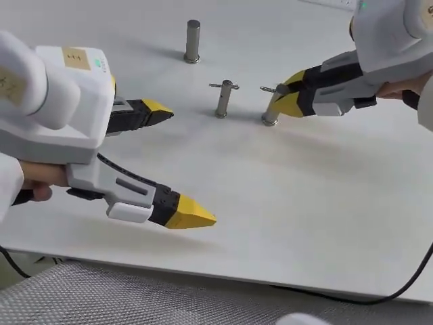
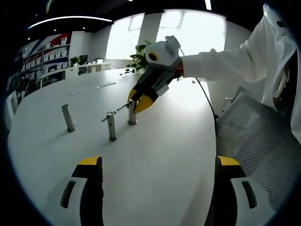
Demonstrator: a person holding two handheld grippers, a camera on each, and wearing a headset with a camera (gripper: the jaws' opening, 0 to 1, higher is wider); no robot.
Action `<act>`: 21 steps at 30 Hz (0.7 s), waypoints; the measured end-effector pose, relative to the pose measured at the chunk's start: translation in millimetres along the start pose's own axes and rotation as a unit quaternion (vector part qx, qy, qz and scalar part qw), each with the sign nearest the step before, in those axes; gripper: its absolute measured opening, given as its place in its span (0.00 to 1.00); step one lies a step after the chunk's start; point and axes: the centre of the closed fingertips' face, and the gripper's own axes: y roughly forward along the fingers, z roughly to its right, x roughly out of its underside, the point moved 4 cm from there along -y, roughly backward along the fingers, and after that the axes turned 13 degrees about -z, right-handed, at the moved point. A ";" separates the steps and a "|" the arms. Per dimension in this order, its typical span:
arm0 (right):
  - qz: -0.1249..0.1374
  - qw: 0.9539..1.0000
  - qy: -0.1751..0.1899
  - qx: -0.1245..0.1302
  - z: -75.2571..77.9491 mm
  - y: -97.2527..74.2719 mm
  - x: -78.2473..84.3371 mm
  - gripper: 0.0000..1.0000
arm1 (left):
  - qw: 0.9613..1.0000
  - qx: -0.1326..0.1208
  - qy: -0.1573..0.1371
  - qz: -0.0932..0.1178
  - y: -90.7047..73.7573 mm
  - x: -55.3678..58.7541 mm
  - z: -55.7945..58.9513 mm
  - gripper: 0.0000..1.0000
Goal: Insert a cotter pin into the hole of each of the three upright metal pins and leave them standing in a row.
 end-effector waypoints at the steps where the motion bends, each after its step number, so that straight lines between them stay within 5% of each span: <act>1: -0.001 1.000 0.001 0.005 1.7 1.1 1.5 0.18 | 1.000 -0.001 0.001 -0.001 -0.3 0.0 -0.3 0.99; 7: 0.023 0.999 0.026 0.017 4.1 -10.5 -2.6 0.30 | 1.000 -0.008 -0.004 0.001 -4.8 -0.9 -2.5 0.99; 21: 0.112 0.987 0.113 0.008 -44.6 -63.3 7.6 0.55 | 0.998 -0.020 -0.043 0.049 -20.6 -17.4 -8.2 0.99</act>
